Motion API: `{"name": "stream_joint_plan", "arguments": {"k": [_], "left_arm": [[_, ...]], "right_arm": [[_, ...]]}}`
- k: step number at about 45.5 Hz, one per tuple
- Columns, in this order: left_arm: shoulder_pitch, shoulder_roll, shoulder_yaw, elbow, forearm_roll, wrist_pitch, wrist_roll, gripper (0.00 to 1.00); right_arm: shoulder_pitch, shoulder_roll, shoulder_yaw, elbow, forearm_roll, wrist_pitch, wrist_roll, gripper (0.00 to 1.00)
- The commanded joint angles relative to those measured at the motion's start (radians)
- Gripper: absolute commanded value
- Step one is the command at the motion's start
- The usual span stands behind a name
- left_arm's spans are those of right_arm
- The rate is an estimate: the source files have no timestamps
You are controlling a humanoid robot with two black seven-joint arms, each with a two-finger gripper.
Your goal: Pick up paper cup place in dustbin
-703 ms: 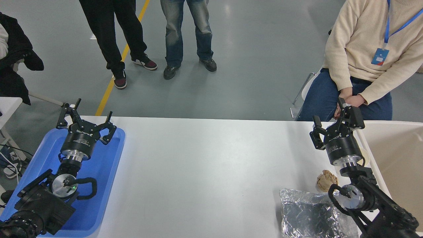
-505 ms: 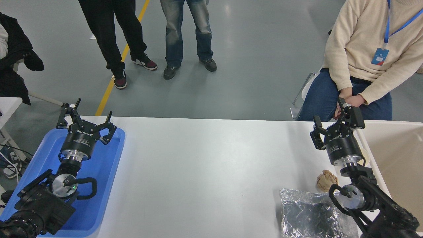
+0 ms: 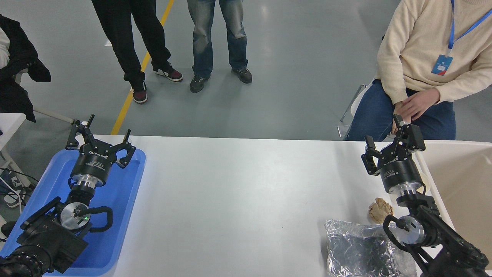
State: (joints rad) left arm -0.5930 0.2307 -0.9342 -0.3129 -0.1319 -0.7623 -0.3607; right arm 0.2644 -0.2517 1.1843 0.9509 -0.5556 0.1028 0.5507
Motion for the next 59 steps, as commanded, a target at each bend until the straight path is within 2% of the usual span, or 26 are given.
{"name": "stream_joint_plan", "arguments": {"k": [1, 22, 41, 48, 59], "left_arm": [[0.001, -0.001, 0.0, 0.0, 0.0, 0.0, -0.001, 1.0], [0.001, -0.002, 0.0, 0.0, 0.0, 0.0, 0.0, 1.0], [-0.001, -0.001, 0.0, 0.0, 0.0, -0.002, 0.0, 1.0], [-0.001, -0.001, 0.0, 0.0, 0.0, -0.002, 0.0, 1.0], [-0.001, -0.002, 0.0, 0.0, 0.0, -0.002, 0.0, 1.0]], "right_arm": [[-0.004, -0.001, 0.001, 0.0, 0.002, -0.002, 0.002, 1.0], [0.006, 0.009, -0.002, -0.006, 0.003, -0.029, 0.0, 1.0], [0.01, -0.027, -0.07, 0.0, 0.006, -0.037, 0.0, 1.0], [0.036, -0.15, -0.265, 0.005, 0.02, -0.035, 0.002, 1.0], [0.232, -0.38, -0.642, -0.001, 0.259, -0.02, 0.002, 1.0]]}}
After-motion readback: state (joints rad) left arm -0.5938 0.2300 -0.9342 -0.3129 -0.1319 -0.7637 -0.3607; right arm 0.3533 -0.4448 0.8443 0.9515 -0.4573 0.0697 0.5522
